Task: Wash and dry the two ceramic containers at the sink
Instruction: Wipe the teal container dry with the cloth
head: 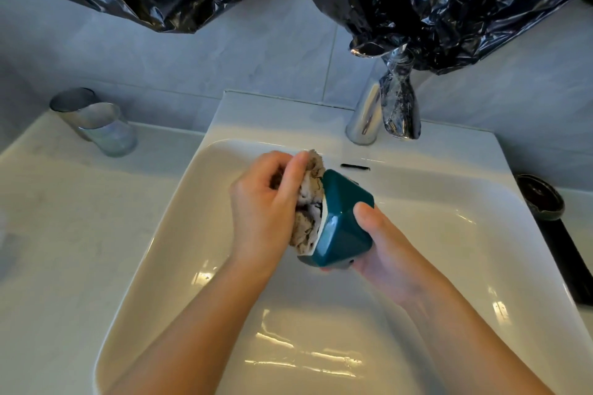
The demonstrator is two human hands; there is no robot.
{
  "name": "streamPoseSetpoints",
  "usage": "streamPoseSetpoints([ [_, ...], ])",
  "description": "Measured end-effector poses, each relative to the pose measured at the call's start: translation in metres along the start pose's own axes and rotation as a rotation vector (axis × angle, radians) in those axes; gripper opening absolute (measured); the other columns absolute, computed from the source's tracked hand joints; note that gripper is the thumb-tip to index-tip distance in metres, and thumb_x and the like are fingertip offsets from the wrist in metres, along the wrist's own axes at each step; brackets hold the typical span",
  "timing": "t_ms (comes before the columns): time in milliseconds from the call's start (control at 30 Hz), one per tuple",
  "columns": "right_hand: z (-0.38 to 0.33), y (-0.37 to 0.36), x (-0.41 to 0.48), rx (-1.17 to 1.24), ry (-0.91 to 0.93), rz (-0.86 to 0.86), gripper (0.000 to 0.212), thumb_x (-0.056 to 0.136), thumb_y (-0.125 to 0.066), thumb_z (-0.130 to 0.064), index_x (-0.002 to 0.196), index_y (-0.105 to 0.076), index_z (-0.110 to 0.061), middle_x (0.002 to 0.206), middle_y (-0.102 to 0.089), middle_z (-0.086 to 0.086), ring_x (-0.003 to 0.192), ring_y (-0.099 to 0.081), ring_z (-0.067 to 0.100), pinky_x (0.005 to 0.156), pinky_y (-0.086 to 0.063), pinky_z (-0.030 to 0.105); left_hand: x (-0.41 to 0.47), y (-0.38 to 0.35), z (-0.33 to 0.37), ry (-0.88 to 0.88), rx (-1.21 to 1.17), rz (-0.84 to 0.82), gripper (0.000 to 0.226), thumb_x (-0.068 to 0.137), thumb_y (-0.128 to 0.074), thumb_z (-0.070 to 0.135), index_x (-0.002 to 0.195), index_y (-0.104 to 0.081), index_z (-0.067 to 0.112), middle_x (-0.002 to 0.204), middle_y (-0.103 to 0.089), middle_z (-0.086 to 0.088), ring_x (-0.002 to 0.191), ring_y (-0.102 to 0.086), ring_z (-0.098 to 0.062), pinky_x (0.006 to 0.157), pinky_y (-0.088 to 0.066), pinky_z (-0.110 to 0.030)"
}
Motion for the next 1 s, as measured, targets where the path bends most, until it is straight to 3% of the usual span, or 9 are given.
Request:
streamPoseSetpoints([
  [67,0.000,0.004,0.000,0.073,0.020,0.043,0.095,0.061,-0.079,-0.066,0.140,-0.047,-0.023,0.125,-0.067,0.012,0.105,-0.068,0.029,0.075,-0.058,0.043,-0.005,-0.004,-0.003,-0.127,0.004,-0.153,0.037,0.093,-0.043,0.042,0.101,-0.071,0.018,0.096,-0.071,0.006,0.091,-0.066,-0.006,0.077,-0.054,-0.029],
  [167,-0.003,0.012,0.000,0.188,0.052,0.065,0.084,0.063,-0.080,-0.063,0.133,-0.058,-0.023,0.126,-0.066,0.014,0.109,-0.065,0.030,0.086,-0.053,0.050,-0.005,-0.008,-0.009,-0.308,0.028,-0.455,0.049,0.092,-0.045,0.035,0.134,-0.052,0.012,0.135,-0.055,-0.001,0.126,-0.050,-0.010,0.102,-0.044,-0.032],
  [300,0.000,0.014,-0.001,0.137,-0.046,0.048,0.069,0.054,-0.083,-0.066,0.112,-0.073,-0.031,0.118,-0.071,0.012,0.105,-0.068,0.027,0.081,-0.055,0.048,0.000,-0.011,-0.007,-0.549,0.104,-0.419,0.039,0.096,-0.046,0.021,0.131,-0.056,0.005,0.132,-0.057,-0.006,0.124,-0.052,-0.016,0.100,-0.046,-0.037],
  [367,0.000,0.014,-0.001,0.075,-0.061,0.055,0.079,0.053,-0.081,-0.069,0.120,-0.067,-0.028,0.119,-0.070,0.012,0.105,-0.068,0.027,0.075,-0.056,0.044,0.001,-0.011,-0.007,-0.573,0.096,-0.391,0.035,0.097,-0.044,0.018,0.124,-0.062,0.005,0.126,-0.061,-0.006,0.118,-0.056,-0.016,0.097,-0.048,-0.034],
  [467,-0.002,0.014,-0.001,-0.063,0.002,0.046,0.090,0.063,-0.077,-0.068,0.137,-0.050,-0.025,0.128,-0.064,0.014,0.114,-0.064,0.033,0.079,-0.055,0.048,0.002,-0.012,-0.009,-0.481,0.143,-0.321,0.033,0.099,-0.038,0.019,0.111,-0.068,0.009,0.109,-0.068,-0.002,0.104,-0.061,-0.012,0.087,-0.050,-0.030],
  [600,0.000,0.016,0.001,-0.072,0.108,0.084,0.094,0.063,-0.080,-0.064,0.142,-0.046,-0.026,0.133,-0.058,0.017,0.121,-0.058,0.037,0.086,-0.054,0.047,0.006,-0.015,-0.020,-0.238,0.223,-0.268,0.042,0.099,-0.032,0.035,0.093,-0.068,0.014,0.086,-0.068,0.002,0.078,-0.061,-0.010,0.070,-0.048,-0.029],
  [733,-0.001,0.016,0.003,-0.012,0.238,0.097,0.099,0.065,-0.082,-0.059,0.144,-0.041,-0.015,0.137,-0.052,0.025,0.121,-0.056,0.040,0.091,-0.053,0.048,0.003,-0.016,-0.025,-0.042,0.222,-0.307,0.047,0.101,-0.037,0.034,0.064,-0.050,0.008,0.055,-0.048,0.002,0.052,-0.044,-0.007,0.049,-0.033,-0.018],
  [867,-0.003,0.016,0.006,0.030,0.320,0.149,0.110,0.056,-0.087,-0.058,0.143,-0.037,-0.014,0.129,-0.057,0.016,0.115,-0.059,0.031,0.089,-0.055,0.044,-0.001,-0.018,-0.024,0.085,0.171,-0.310,0.051,0.102,-0.035,0.034,0.064,-0.048,0.003,0.054,-0.049,-0.006,0.054,-0.049,-0.018,0.054,-0.044,-0.033],
  [1000,-0.004,0.021,0.008,-0.010,0.408,0.280,0.087,0.058,-0.088,-0.042,0.133,-0.046,-0.031,0.121,-0.061,0.003,0.109,-0.062,0.022,0.080,-0.057,0.037,-0.010,-0.023,-0.024,0.240,0.134,-0.367,0.054,0.102,-0.034,0.038,0.063,-0.049,0.002,0.057,-0.054,-0.013,0.056,-0.051,-0.025,0.060,-0.046,-0.034],
])
Point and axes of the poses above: each hand's wrist, its own x-axis towards the middle knuckle, its own y-axis out of the back of the hand, z = x × y, the point moved 1 cm from there along x, towards the middle knuckle
